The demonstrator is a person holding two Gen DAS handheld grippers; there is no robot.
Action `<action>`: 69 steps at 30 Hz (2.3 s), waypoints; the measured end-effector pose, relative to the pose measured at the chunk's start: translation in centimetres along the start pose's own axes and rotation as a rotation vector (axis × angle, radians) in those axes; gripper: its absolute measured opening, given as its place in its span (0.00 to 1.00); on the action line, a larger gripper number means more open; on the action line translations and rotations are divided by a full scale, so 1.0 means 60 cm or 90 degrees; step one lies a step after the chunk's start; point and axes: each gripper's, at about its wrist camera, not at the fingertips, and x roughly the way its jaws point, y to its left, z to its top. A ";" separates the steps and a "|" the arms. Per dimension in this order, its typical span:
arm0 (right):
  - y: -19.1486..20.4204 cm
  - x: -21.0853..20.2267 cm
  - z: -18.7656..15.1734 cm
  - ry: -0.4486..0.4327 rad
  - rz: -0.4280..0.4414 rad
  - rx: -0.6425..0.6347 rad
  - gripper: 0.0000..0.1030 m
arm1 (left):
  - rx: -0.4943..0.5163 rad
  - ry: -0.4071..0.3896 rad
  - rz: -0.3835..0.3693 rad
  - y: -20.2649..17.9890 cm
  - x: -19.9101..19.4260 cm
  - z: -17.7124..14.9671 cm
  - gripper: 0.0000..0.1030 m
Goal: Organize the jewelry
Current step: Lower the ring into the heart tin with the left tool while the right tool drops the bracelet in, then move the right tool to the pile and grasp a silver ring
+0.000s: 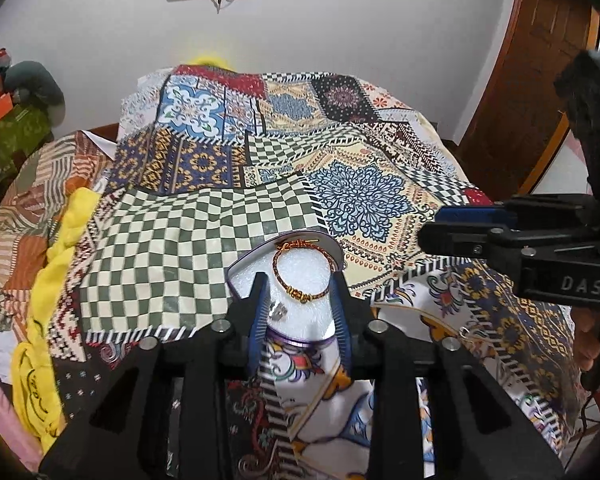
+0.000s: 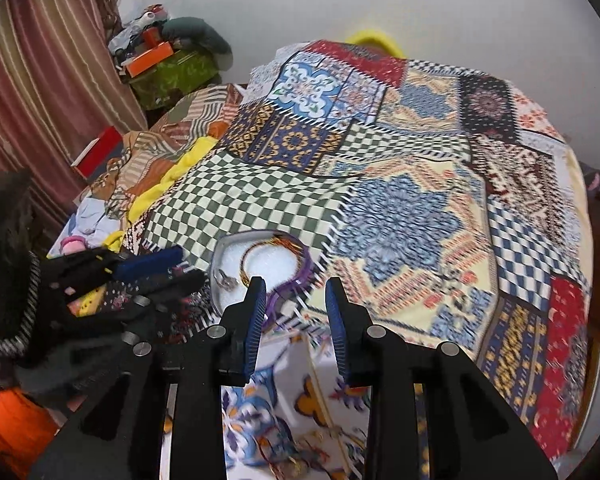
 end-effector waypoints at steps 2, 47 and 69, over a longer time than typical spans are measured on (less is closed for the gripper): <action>-0.002 -0.015 -0.014 -0.007 -0.012 -0.003 0.27 | 0.009 -0.007 0.007 -0.005 -0.020 -0.004 0.35; 0.020 -0.011 -0.181 0.048 -0.022 -0.044 0.33 | 0.076 0.076 0.004 -0.106 -0.025 -0.137 0.36; -0.022 -0.070 -0.192 -0.019 -0.040 -0.007 0.18 | 0.074 0.063 -0.045 -0.152 -0.004 -0.094 0.36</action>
